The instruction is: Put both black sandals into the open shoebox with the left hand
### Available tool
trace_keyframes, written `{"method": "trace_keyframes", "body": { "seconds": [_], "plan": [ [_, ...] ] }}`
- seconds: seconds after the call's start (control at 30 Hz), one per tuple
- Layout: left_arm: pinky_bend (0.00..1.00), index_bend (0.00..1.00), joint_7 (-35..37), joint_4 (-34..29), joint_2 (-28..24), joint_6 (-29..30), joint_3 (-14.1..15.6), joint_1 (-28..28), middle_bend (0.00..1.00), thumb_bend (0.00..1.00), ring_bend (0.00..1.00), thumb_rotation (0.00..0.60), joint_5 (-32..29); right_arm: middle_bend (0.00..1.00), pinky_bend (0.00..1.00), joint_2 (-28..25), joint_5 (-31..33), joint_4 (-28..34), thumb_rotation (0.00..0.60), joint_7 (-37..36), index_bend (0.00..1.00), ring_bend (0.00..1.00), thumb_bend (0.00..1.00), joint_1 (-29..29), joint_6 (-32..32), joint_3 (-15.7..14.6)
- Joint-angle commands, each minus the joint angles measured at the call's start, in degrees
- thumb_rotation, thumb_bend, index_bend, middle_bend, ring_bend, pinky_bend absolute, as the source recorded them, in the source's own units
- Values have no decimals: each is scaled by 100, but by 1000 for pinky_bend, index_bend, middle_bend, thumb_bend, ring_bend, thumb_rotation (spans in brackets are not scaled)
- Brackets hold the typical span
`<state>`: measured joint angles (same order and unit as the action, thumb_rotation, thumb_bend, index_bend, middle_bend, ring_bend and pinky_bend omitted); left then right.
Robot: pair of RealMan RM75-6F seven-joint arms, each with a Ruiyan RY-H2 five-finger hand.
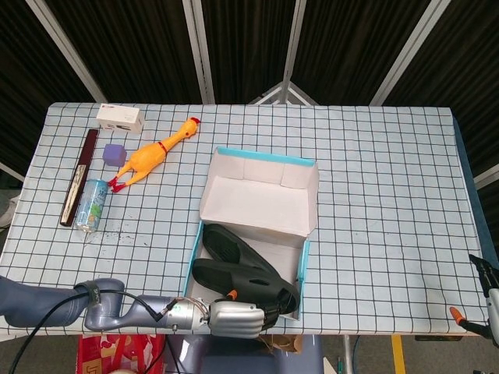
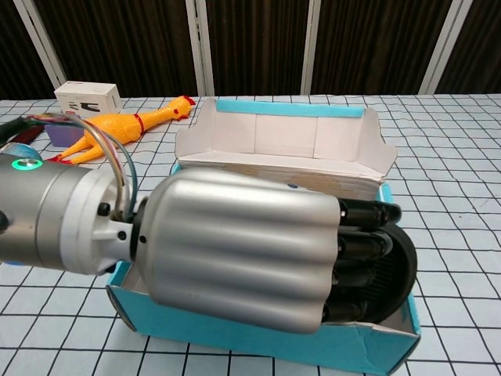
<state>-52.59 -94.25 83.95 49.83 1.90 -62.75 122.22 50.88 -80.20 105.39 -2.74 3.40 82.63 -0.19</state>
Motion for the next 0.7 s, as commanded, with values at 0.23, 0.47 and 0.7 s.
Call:
{"method": "trace_keyframes", "body": {
  "seconds": [0.23, 0.47, 0.7],
  "plan": [
    [170, 443, -22, 150, 127, -110, 30, 91, 715, 528, 221, 600, -16, 118, 87, -4, 1, -8, 600, -35, 86, 144, 254, 5, 9, 7],
    [170, 443, -93, 182, 186, -191, 23, 182, 716, 528, 221, 600, -60, 118, 87, -7, -29, -15, 600, -70, 87, 144, 254, 9, 12, 0],
    [170, 443, -63, 272, 248, -274, 49, 213, 723, 529, 221, 600, -68, 118, 87, -14, -27, -14, 600, -75, 87, 144, 254, 14, 17, 2]
  ]
}}
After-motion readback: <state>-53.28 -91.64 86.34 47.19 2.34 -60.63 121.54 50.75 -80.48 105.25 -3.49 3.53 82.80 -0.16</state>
